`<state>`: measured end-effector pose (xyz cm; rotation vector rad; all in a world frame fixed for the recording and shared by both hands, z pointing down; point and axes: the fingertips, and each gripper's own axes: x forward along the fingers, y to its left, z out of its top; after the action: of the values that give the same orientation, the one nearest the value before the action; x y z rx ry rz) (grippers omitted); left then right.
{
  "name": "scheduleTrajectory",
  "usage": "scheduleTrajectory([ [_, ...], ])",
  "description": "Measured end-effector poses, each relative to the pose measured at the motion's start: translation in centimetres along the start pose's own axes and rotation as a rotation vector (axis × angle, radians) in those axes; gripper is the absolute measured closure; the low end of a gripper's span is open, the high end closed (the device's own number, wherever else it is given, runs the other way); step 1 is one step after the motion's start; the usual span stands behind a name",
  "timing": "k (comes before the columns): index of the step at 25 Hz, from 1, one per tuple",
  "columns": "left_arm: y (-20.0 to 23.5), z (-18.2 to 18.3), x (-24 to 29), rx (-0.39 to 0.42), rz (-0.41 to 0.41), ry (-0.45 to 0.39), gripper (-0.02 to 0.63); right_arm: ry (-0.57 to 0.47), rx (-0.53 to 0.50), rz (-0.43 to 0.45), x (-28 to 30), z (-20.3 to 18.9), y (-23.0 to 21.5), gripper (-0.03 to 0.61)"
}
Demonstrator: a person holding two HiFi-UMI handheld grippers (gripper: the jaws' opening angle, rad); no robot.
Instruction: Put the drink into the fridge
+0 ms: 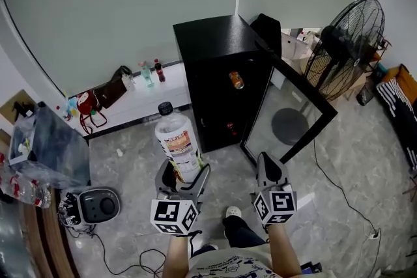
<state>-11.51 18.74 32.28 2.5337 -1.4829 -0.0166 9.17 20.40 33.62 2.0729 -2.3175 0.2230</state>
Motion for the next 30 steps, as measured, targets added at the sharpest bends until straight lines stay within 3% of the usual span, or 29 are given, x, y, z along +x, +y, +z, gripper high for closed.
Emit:
scheduleTrajectory([
  [6, -0.9, 1.1, 6.1, 0.007, 0.023, -0.012, 0.183, -0.005, 0.002, 0.025, 5.1, 1.6, -4.5, 0.581],
  [14, -2.6, -0.1, 11.5, 0.003, 0.023, 0.016, 0.183, 0.019, 0.029, 0.039, 9.0, 0.8, -8.6, 0.581],
  [30, -2.0, -4.2, 18.3, -0.008, -0.027, 0.107, 0.183, 0.093, 0.063, 0.031, 14.9, -1.9, -10.8, 0.581],
])
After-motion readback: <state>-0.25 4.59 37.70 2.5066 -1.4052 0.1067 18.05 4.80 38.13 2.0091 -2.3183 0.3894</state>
